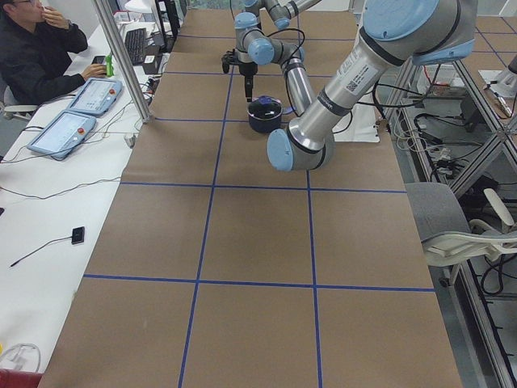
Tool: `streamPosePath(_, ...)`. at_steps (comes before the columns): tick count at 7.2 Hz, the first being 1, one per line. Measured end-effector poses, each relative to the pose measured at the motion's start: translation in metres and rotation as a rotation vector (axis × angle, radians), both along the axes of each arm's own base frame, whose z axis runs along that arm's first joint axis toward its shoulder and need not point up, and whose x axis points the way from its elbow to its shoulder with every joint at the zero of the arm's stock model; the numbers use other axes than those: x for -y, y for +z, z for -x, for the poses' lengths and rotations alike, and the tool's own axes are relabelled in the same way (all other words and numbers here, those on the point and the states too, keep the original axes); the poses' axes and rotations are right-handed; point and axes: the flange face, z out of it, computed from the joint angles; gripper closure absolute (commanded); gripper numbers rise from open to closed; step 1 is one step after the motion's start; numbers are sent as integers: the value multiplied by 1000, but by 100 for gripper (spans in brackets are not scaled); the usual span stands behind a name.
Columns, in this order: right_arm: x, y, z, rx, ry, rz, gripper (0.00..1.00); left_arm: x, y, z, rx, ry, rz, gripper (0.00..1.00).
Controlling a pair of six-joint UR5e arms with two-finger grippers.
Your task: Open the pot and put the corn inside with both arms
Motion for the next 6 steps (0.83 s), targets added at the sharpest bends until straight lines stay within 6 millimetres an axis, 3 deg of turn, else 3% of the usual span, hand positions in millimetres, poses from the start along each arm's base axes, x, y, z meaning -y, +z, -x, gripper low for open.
streamPosePath(5, 27, -61, 18, 72, 31, -10, 76, -40, -4, -60, 35, 41, 2, 0)
streamPosePath(6, 28, -66, 18, 74, 41, -6, 76, -48, -6, -69, 33, 60, -1, 0)
